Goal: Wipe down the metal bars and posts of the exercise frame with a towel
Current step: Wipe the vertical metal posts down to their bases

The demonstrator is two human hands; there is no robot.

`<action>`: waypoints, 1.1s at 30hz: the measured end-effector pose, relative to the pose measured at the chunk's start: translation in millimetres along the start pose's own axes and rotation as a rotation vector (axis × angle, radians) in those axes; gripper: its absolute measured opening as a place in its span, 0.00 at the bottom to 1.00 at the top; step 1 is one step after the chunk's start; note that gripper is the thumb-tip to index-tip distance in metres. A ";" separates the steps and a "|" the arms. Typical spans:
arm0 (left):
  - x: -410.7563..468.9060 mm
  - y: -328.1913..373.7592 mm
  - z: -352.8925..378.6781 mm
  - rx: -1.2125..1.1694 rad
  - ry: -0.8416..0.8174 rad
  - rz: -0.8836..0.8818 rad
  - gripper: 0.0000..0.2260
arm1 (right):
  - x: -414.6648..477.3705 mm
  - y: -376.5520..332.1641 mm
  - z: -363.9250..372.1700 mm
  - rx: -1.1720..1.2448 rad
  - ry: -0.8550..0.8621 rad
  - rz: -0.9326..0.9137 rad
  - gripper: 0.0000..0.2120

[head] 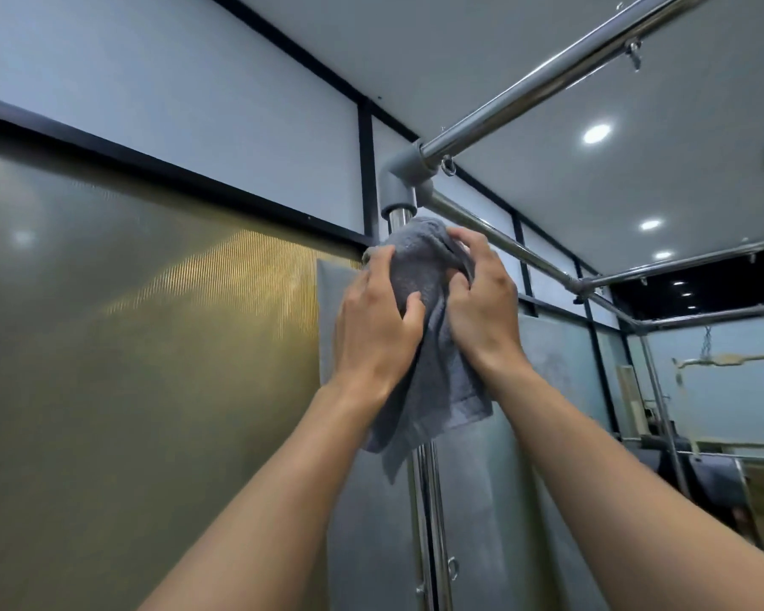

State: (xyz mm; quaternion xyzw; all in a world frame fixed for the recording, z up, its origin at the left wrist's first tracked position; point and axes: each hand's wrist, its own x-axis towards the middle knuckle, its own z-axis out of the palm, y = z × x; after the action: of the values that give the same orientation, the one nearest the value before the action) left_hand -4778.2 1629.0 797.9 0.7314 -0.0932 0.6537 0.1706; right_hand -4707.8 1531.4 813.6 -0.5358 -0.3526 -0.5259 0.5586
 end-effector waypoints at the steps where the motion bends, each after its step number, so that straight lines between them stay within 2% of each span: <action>1: 6.3 -5.2 8.2 0.003 -0.009 0.021 0.25 | 10.7 7.0 4.7 -0.007 0.008 -0.003 0.27; 5: 41.2 -24.4 41.1 0.129 -0.036 0.061 0.25 | 54.9 33.8 27.5 -0.020 0.051 0.002 0.24; 9: 75.5 -42.2 64.8 0.288 -0.115 0.000 0.26 | 74.7 55.9 58.1 -0.071 0.055 -0.071 0.21; 14: 85.1 -48.8 85.0 0.360 -0.011 0.056 0.27 | 78.0 77.9 64.9 -0.041 0.047 -0.088 0.19; 16: 83.2 -50.9 87.4 0.369 0.042 0.080 0.27 | 79.9 75.9 60.0 -0.190 0.014 -0.131 0.19; 18: 80.7 -55.4 87.3 0.373 0.087 0.116 0.27 | 78.9 69.7 56.4 -0.469 0.005 -0.209 0.18; 20: 82.0 -62.5 85.3 0.350 0.120 0.121 0.26 | 73.9 61.8 55.8 -0.596 0.018 -0.287 0.18; 23: 85.3 -72.7 83.5 0.208 0.136 0.035 0.25 | 59.2 56.6 61.5 -0.512 -0.031 -0.303 0.26; 25: 80.6 -72.8 85.8 0.150 0.154 0.046 0.25 | 61.0 61.9 63.3 -0.425 -0.084 -0.248 0.29; 28: 59.9 -69.8 90.1 0.204 0.172 0.195 0.24 | 73.6 71.4 58.7 -0.177 -0.070 -0.132 0.24; 30: 51.5 -74.2 90.8 0.251 0.160 0.265 0.26 | 65.5 77.0 56.0 -0.129 -0.057 -0.081 0.20; 33: 55.6 -80.4 87.8 0.071 0.123 0.167 0.23 | 31.5 79.2 53.3 -0.191 -0.052 -0.084 0.18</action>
State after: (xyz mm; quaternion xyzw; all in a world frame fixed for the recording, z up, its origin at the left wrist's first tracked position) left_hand -4661.0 1675.6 834.9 0.6850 -0.1199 0.7123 0.0951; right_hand -4616.0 1566.4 835.1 -0.5848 -0.3372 -0.5661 0.4731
